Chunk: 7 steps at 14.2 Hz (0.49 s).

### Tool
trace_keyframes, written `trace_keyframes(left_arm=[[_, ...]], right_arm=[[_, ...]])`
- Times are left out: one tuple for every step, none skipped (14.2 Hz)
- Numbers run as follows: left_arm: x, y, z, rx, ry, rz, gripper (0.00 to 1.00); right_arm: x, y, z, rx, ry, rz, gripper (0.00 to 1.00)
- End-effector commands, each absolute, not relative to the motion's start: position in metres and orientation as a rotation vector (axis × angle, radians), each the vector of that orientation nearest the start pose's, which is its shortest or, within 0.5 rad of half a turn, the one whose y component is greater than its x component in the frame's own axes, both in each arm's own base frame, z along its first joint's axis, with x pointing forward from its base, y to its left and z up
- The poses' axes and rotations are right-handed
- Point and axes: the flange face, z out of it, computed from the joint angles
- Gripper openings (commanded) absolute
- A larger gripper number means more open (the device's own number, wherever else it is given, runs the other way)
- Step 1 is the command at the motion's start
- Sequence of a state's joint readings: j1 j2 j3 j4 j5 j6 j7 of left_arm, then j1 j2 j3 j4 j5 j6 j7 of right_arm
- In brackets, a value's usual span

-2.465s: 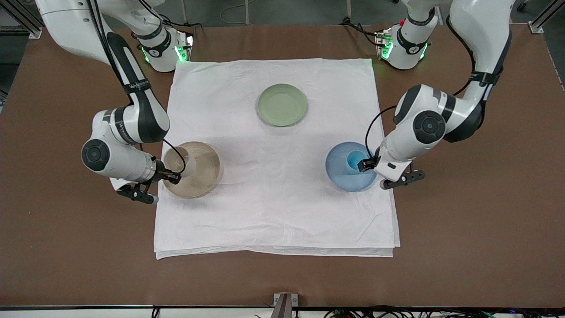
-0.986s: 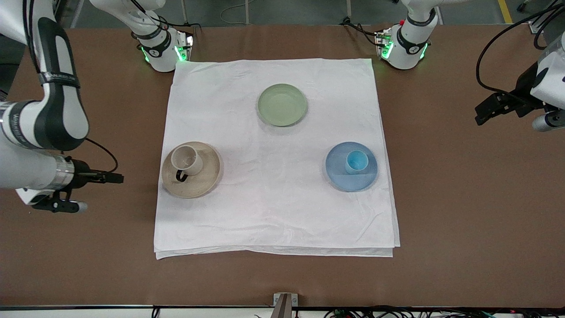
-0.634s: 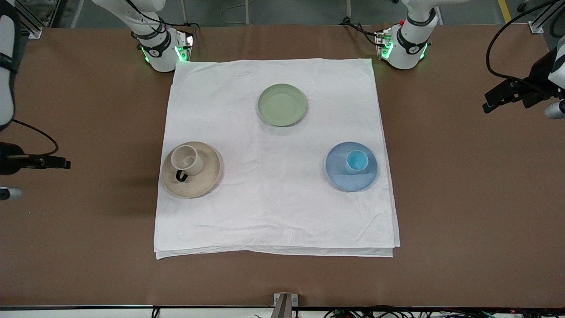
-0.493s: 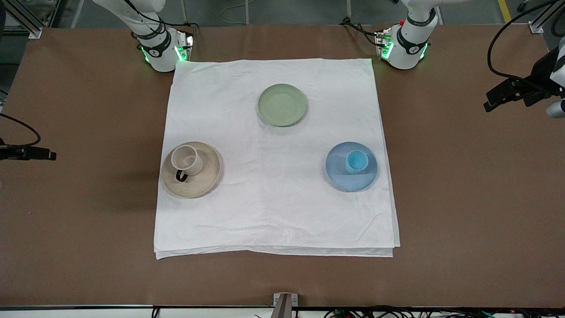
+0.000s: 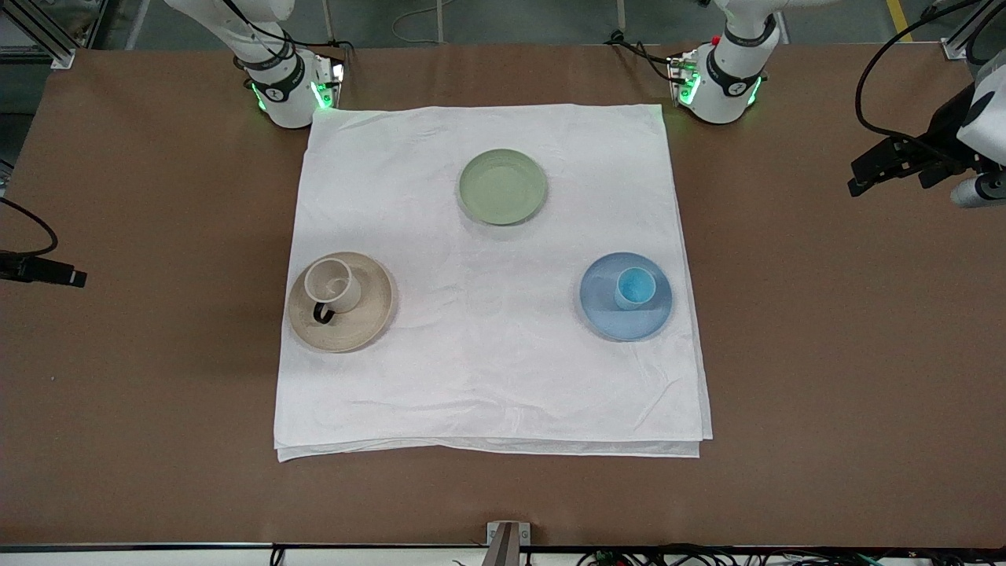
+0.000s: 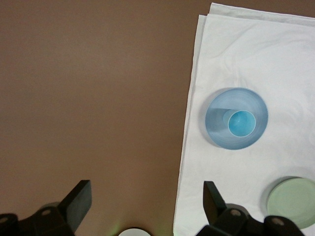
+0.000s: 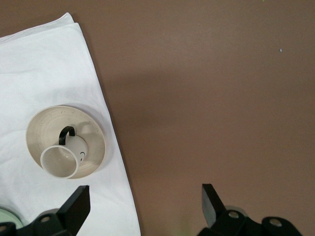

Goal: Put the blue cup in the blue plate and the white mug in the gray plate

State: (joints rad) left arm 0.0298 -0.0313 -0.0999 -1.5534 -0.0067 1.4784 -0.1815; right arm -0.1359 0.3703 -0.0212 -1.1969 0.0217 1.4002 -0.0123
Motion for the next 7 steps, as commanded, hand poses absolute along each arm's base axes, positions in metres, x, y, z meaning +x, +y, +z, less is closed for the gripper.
trace_keyframes(left_arm=[[0.53,-0.043,0.641,-3.151,-0.177,0.06,1.0],[0.529,-0.045,0.643,-3.151,-0.17,0.055,1.0],[0.528,-0.043,0.644,-3.151,-0.177,0.052,1.0],[0.527,-0.042,0.646,-3.151,-0.177,0.05,1.0],[0.526,-0.041,0.647,-3.151,-0.174,0.05,1.0],[0.525,-0.042,0.648,-3.151,-0.172,0.047,1.0],[0.525,-0.042,0.649,-3.151,-0.172,0.045,1.0]], right_arm=[[0.627,-0.076,0.572,-3.1,0.209,0.312,1.0],[0.623,-0.071,0.576,-3.106,0.199,0.325,1.0],[0.615,-0.069,0.583,-3.105,0.197,0.344,1.0],[0.605,-0.065,0.585,-3.102,0.192,0.38,1.0],[0.596,-0.064,0.59,-3.102,0.192,0.38,1.0],[0.59,-0.063,0.594,-3.103,0.19,0.371,1.0],[0.587,-0.057,0.598,-3.108,0.176,0.35,1.0]])
